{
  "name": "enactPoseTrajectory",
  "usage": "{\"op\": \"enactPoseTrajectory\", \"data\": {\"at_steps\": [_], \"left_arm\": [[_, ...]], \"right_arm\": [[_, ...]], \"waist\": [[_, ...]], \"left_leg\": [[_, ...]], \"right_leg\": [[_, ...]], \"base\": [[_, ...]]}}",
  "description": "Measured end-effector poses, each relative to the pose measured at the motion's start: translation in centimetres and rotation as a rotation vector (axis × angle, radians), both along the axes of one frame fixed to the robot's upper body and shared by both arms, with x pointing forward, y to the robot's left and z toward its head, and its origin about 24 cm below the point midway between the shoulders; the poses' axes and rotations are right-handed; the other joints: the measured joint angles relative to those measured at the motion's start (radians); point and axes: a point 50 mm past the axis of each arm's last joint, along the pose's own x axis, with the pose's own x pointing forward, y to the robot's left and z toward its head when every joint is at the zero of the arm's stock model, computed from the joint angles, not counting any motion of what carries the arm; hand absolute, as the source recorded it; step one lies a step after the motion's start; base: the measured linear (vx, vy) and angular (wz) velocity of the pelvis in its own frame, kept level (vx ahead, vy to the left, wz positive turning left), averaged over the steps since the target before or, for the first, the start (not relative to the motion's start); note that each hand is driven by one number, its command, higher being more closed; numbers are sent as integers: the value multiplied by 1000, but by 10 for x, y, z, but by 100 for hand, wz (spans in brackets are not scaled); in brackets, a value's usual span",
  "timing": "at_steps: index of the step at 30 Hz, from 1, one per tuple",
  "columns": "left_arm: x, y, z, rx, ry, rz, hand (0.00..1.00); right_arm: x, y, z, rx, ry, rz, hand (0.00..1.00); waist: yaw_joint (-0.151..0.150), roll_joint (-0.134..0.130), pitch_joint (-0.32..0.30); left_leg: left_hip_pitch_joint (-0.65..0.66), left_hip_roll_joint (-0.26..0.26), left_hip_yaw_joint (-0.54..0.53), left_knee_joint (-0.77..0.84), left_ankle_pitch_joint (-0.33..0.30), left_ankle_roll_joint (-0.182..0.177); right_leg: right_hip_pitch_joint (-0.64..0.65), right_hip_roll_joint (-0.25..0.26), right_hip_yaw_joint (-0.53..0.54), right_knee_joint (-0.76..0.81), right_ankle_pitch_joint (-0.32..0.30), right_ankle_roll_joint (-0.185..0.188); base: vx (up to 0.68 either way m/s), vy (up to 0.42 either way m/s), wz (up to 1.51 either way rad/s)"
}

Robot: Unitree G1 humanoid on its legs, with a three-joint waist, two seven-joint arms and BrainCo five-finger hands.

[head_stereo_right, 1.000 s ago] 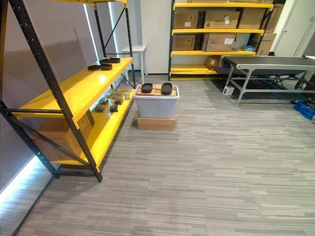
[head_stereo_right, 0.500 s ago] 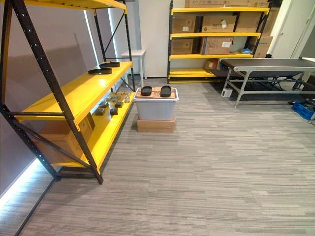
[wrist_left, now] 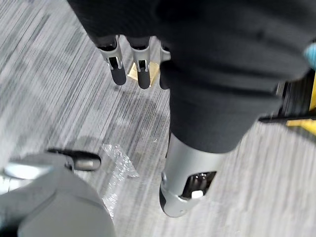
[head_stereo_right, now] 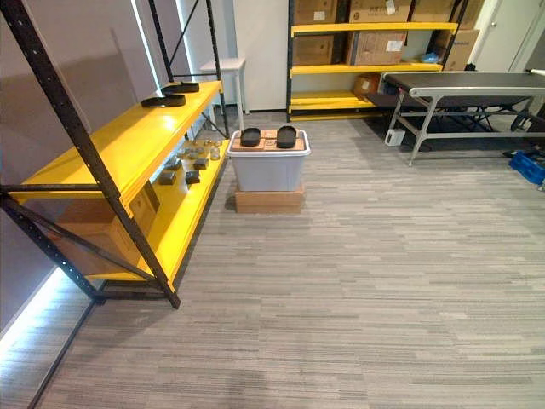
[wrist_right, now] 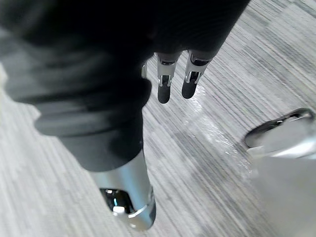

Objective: Walk over and take plastic housings, then place them on the shelf

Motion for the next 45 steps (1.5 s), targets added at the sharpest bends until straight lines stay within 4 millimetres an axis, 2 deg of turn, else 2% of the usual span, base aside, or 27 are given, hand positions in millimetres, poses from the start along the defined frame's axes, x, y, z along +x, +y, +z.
{"op": "enactPoseTrajectory", "data": {"at_steps": [3, 6, 7, 8, 9, 11, 12, 16, 18, 20, 22, 24, 25, 27, 28, 30, 32, 34, 35, 36, 37, 38, 39, 41, 42, 43, 45], "left_arm": [[31, 12, 10, 37, -73, -23, 0], [45, 13, 14, 45, -111, -42, 0], [42, 8, 12, 35, -105, -46, 0], [37, 4, 9, 23, -96, -30, 0], [35, 2, 8, 14, -94, -11, 0], [23, 5, 7, 6, -98, 81, 0], [18, 8, 7, 12, -96, 108, 0], [10, -1, 4, -8, -86, 135, 0], [-3, -18, -3, -53, -54, 151, 0], [-7, -28, -6, -77, -43, 155, 0], [-13, -30, -7, -72, -29, 139, 0], [-12, -29, -6, -64, -28, 136, 0], [-9, -25, -5, -50, -30, 118, 0], [-14, -17, -4, -29, -8, 102, 0], [-12, -13, -3, -12, -1, 61, 0], [1, -12, -1, 3, -23, 4, 0], [21, -7, 4, 21, -65, -26, 0], [38, -4, 9, 34, -106, -41, 0], [43, -4, 11, 37, -120, -39, 0], [43, -3, 11, 39, -126, -35, 0], [42, -8, 9, 21, -129, 1, 0], [41, -13, 8, 4, -130, 19, 0], [36, -21, 5, -25, -130, 68, 0], [32, -29, 2, -60, -133, 134, 0], [31, -34, 1, -76, -148, 173, 0], [28, -36, 1, -84, -153, 198, 0], [16, -30, 0, -68, -132, 217, 0]], "right_arm": [[2, 1, 0, 0, 0, 15, 0], [-6, 0, -2, -1, 15, 10, 0], [-17, 0, -4, 3, 32, -12, 0], [-25, 0, -5, 10, 42, -34, 0], [-27, 0, -6, 14, 39, -46, 0], [-23, 3, -5, 10, 16, -43, 0], [-21, 6, -5, 13, 11, -32, 0], [-4, 10, 0, -6, -38, 20, 0], [26, 11, 8, -5, -108, 23, 0], [29, 11, 9, -12, -117, 29, 0], [25, 21, 4, -2, -88, 74, 0], [22, 24, 2, 8, -77, 78, 0], [20, 28, 0, 23, -64, 78, 0], [16, 39, -5, 51, -46, 93, 0], [9, 42, -7, 57, -29, 108, 0], [7, 43, -8, 54, -17, 132, 0], [10, 46, -8, 55, -16, 167, 0], [8, 46, -8, 51, -11, 170, 0], [1, 43, -9, 46, 5, 161, 0], [-5, 41, -11, 45, 18, 147, 0], [-14, 35, -11, 38, 31, 108, 0], [-15, 32, -10, 35, 29, 85, 0], [-18, 29, -10, 34, 26, 54, 0], [-25, 31, -12, 46, 34, 32, 0], [-28, 33, -12, 45, 35, 32, 0], [-33, 32, -12, 38, 39, 29, 0], [-34, 34, -13, 45, 44, 25, 0]], "waist": [[-32, 15, 24], [-58, -23, 19], [-60, -28, 9], [-57, -20, -4], [-57, -7, -8], [-42, 42, 5], [-41, 41, 9], [28, -1, 28], [63, -9, 35], [74, -1, 30], [101, -32, -4], [91, -59, -16], [92, -66, -13], [92, -78, 3], [85, -74, 9], [64, -71, 10], [38, -58, 18], [25, -66, 23], [7, -79, 25], [-3, -92, 24], [-19, -90, 27], [-19, -75, 27], [-11, -48, 13], [-8, -20, 13], [-8, -9, 21], [-3, 1, 24], [9, -2, 28]], "left_leg": [[35, 76, -41, -10, -35, -29], [112, 82, -64, -16, -78, -98], [116, 87, -76, 67, -102, -132], [67, 103, -76, 236, -107, -141], [24, 118, -72, 358, -103, -148], [-175, 211, -72, 875, -6, -255], [-219, 235, -58, 981, -5, -256], [-456, 274, 114, 1104, -42, -209], [-530, 196, 136, 621, -48, -185], [-536, 175, 119, 384, -18, -164], [-564, 128, 91, 368, 113, -133], [-542, 78, 60, 375, 118, -60], [-488, 65, 63, 376, 117, -50], [-367, 65, 61, 395, 109, -38], [-240, 66, 53, 326, 85, -2], [-114, 66, 24, 250, 79, 8], [-10, 103, -7, 172, 64, 30], [53, 130, -29, 137, 50, 44], [93, 131, -33, 112, 37, 24], [116, 124, -37, 104, 21, 4], [164, 134, -51, 101, -14, -13], [168, 149, -52, 119, -16, -18], [138, 177, -55, 216, -6, -32], [45, 234, -81, 485, 56, -147], [-46, 255, -126, 723, 166, -277], [-155, 269, -131, 986, 187, -326], [-289, 296, -50, 1217, 160, -319]], "right_leg": [[-92, 73, -67, -253, 72, -55], [-150, 68, -52, -422, 197, -83], [-139, 61, -37, -374, 303, -124], [-117, 66, -42, -341, 313, -139], [-94, 79, -54, -347, 296, -156], [60, 179, -65, -446, 257, -198], [112, 201, -61, -467, 245, -208], [345, 218, 34, -592, 192, -214], [442, 175, 126, -651, 162, -174], [487, 160, 156, -674, 129, -155], [521, 107, 186, -632, 26, -90], [489, 62, 187, -492, -5, -41], [427, 40, 191, -284, 13, -11], [327, 24, 170, 74, 239, 63], [258, -27, 118, 291, 296, 49], [155, -93, 5, 428, 159, -42], [43, -74, -69, 263, 70, -58], [-28, -21, -67, -133, 100, -47], [-25, -17, -57, -401, 189, -21], [-29, -25, -34, -495, 215, -2], [-48, -19, 22, -450, 357, -26], [-71, -5, 41, -384, 355, -38], [-90, 24, 42, -307, 297, -111], [-22, 78, 15, -304, 235, -137], [48, 109, 2, -326, 198, -152], [123, 145, -4, -360, 174, -164], [240, 175, 1, -428, 153, -177]], "base": [[355, -74, 44], [530, -218, 53], [711, -314, 42], [738, -320, 37], [901, -371, 29], [883, -352, -2], [704, -274, -20], [593, -147, -52], [637, 55, -119], [531, 121, -72], [638, 204, -49], [782, 229, -2], [962, 286, -3], [769, 219, -11], [728, 121, 28], [754, 46, 52], [715, -75, 49], [752, -236, 63], [750, -294, 80], [792, -335, 86], [640, -265, 53], [763, -304, 25], [700, -276, -16], [640, -255, -5], [564, -196, 16], [639, -183, 10], [576, -105, -9]]}}
